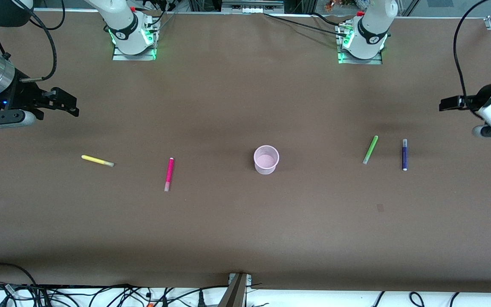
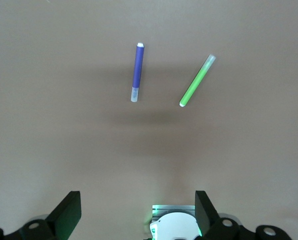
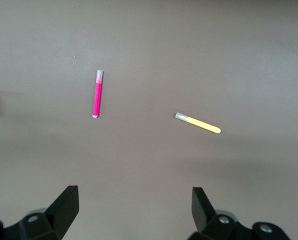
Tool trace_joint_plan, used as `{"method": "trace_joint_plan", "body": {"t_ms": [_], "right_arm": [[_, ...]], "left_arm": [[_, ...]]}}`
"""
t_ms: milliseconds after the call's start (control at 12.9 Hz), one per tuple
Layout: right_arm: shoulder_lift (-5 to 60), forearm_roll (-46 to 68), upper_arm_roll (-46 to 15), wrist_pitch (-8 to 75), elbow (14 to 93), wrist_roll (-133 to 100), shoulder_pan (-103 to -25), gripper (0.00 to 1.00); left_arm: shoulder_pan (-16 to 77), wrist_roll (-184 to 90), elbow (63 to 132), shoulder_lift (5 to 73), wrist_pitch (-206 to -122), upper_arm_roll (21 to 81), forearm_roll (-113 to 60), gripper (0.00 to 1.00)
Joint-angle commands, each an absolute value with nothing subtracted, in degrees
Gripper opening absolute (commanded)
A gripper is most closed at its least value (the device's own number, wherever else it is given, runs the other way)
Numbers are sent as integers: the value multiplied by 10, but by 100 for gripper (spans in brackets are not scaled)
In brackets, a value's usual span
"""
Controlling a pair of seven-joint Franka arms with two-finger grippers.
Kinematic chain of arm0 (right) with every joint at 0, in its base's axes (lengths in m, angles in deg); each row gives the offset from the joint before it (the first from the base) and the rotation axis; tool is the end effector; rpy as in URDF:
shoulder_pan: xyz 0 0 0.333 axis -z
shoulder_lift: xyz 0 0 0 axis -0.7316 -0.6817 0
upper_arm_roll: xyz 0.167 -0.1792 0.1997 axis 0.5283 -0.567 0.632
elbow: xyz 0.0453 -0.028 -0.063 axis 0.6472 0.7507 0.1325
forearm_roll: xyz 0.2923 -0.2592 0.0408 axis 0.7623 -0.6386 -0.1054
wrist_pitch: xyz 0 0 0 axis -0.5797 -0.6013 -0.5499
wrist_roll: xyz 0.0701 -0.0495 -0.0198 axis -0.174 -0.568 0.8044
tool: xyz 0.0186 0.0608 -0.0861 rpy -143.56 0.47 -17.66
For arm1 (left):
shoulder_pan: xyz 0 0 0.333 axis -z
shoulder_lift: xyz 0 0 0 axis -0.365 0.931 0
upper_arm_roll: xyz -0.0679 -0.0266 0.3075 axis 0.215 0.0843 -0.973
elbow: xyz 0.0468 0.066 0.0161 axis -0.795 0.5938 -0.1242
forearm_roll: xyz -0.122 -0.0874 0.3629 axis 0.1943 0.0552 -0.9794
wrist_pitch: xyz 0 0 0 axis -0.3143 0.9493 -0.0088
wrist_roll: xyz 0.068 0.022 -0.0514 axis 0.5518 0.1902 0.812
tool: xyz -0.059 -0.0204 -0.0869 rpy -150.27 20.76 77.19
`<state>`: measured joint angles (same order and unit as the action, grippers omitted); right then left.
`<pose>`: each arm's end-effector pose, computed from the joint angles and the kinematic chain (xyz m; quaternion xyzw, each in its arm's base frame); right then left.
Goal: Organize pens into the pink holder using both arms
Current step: 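Reach the left gripper down to the blue marker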
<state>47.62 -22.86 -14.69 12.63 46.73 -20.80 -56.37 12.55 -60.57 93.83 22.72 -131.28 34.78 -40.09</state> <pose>0.5734 0.0517 0.5795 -0.9987 -0.0426 0.0126 0.0238 0.5631 0.0760 0.4785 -0.9820 0.0077 0.1881 0.0149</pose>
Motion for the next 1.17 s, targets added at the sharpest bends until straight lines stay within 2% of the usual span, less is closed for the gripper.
{"method": "trace_joint_plan", "body": {"t_ms": [0, 233, 621, 1087], "right_arm": [[474, -221, -149, 117, 456, -206, -562, 100], [474, -221, -149, 117, 456, -206, -562, 100], [474, -227, -148, 120, 456, -212, -566, 100], [467, -221, -144, 131, 451, -213, -569, 100]], "left_arm": [[121, -688, 932, 288, -1372, 351, -417, 100], [99, -789, 982, 314, -1479, 351, -417, 100], [83, -812, 1165, 331, -1797, 351, -438, 100], [73, -924, 1172, 417, -1957, 351, -438, 100]]}}
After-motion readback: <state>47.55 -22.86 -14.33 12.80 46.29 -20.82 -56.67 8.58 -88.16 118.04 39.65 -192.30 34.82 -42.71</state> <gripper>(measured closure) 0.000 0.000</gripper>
